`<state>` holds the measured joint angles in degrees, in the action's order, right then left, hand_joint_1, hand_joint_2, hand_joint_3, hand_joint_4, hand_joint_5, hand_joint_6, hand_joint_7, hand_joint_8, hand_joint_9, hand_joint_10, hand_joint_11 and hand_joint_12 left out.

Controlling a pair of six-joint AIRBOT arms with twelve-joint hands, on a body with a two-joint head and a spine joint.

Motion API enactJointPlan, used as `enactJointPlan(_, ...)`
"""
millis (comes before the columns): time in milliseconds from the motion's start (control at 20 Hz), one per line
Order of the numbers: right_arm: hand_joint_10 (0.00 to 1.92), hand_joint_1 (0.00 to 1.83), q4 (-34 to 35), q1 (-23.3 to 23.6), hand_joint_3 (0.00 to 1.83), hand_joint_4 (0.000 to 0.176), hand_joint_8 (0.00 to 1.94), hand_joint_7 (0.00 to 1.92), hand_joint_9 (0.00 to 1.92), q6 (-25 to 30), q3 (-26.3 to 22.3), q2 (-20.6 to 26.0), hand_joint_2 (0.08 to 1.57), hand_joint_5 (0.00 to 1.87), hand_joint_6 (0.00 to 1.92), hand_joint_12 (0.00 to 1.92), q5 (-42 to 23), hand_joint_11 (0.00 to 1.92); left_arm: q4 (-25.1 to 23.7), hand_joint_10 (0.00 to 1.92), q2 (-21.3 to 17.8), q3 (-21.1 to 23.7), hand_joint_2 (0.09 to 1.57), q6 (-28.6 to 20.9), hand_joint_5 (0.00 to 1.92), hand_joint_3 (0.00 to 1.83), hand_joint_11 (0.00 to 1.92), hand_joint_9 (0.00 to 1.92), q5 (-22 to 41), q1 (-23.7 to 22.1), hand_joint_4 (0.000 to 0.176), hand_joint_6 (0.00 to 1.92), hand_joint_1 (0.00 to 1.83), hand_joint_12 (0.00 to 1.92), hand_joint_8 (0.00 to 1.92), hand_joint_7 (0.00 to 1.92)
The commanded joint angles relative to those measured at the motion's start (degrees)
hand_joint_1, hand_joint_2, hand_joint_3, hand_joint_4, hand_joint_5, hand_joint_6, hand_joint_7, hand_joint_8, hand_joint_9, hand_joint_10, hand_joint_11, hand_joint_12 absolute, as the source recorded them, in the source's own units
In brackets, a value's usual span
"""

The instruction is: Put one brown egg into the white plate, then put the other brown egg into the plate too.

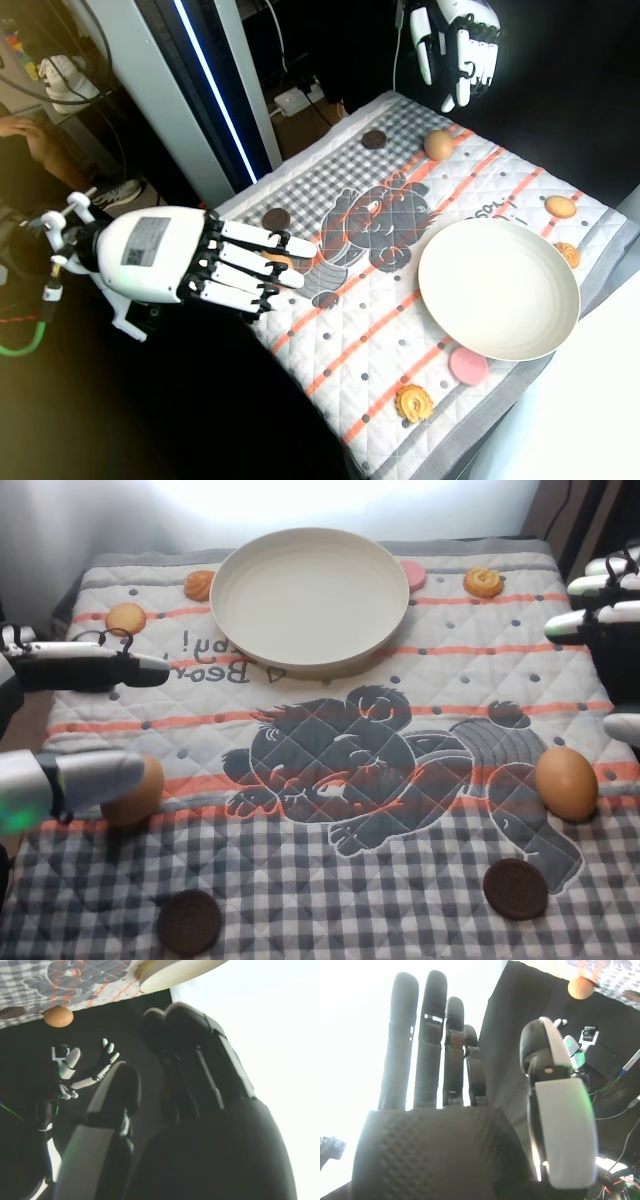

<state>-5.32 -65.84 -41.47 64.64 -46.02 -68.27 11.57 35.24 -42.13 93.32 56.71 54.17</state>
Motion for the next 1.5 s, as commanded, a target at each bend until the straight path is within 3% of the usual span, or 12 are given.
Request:
enactJointPlan(0,0.00,0.35,2.14,0.70,0.00,0.134,0.00,0.46,0.42,0.00,0.32,0.14,1.17,0.57,0.00,0.21,-6.49,0.36,0.27,0.03,-0.01,-0.33,1.19,-0.20,0.51,0.00,0.00,0.56,6.84,-0.50,0.115,0.00,0.45,1.14,0.00,0.54)
enactJointPlan(50,0.00,0.35,2.14,0.70,0.00,0.126,0.00,0.46,0.42,0.00,0.38,0.11,1.17,0.57,0.00,0.21,-6.47,0.36,0.40,0.02,-0.01,-0.47,1.19,-0.20,0.51,0.00,0.00,0.56,6.78,-0.50,0.120,0.00,0.46,1.12,0.00,0.53)
enactJointPlan(150,0.00,0.35,2.15,0.70,0.00,0.133,0.00,0.46,0.42,0.00,0.45,0.01,1.17,0.57,0.00,0.15,-6.44,0.38,0.54,0.01,-0.06,-0.63,1.18,-0.19,0.49,0.00,0.00,0.57,6.59,-0.47,0.125,0.00,0.45,1.13,0.00,0.54)
enactJointPlan(350,0.00,0.39,2.17,0.69,0.00,0.120,0.00,0.46,0.42,0.00,0.66,-0.36,1.18,0.57,0.00,0.14,-6.36,0.39,2.01,0.01,-0.03,-1.24,1.03,1.24,0.42,0.00,0.03,0.54,5.57,-0.60,0.161,0.00,0.58,1.16,0.00,0.48)
enactJointPlan(650,0.00,0.45,2.53,0.71,0.00,0.121,0.00,0.47,0.42,0.00,0.77,-0.37,1.18,0.58,0.00,0.12,-6.44,0.38,5.27,0.00,2.71,-4.86,0.89,4.00,0.46,0.00,0.08,0.58,-2.13,-2.89,0.145,0.00,0.78,1.27,0.00,0.55)
enactJointPlan(800,0.00,0.41,2.55,0.71,0.00,0.112,0.00,0.46,0.42,0.00,0.76,-0.43,1.18,0.58,0.00,0.12,-6.44,0.39,7.60,0.00,4.80,-5.58,0.89,11.97,0.41,0.00,0.11,0.55,-6.01,-5.13,0.166,0.00,0.77,1.31,0.00,0.53)
enactJointPlan(1250,0.00,0.41,2.61,0.70,0.00,0.109,0.00,0.47,0.43,0.00,0.77,-0.49,1.18,0.60,0.00,0.10,-6.48,0.39,9.18,0.00,8.76,-8.87,0.89,13.61,0.37,0.00,0.05,0.53,-12.57,-7.44,0.176,0.00,0.87,1.30,0.00,0.52)
enactJointPlan(1300,0.00,0.42,2.62,0.70,0.00,0.101,0.00,0.47,0.43,0.00,0.77,-0.49,1.19,0.60,0.00,0.10,-6.48,0.40,9.18,0.00,9.12,-9.17,0.88,14.20,0.37,0.00,0.07,0.54,-13.42,-7.82,0.176,0.00,0.90,1.28,0.00,0.54)
enactJointPlan(1450,0.00,0.41,2.65,0.70,0.00,0.114,0.00,0.48,0.44,0.00,0.84,-0.65,1.19,0.60,0.00,0.10,-6.48,0.40,8.64,0.02,10.43,-10.16,0.86,14.68,0.41,0.00,0.13,0.59,-16.14,-8.89,0.176,0.01,0.96,1.30,0.01,0.56)
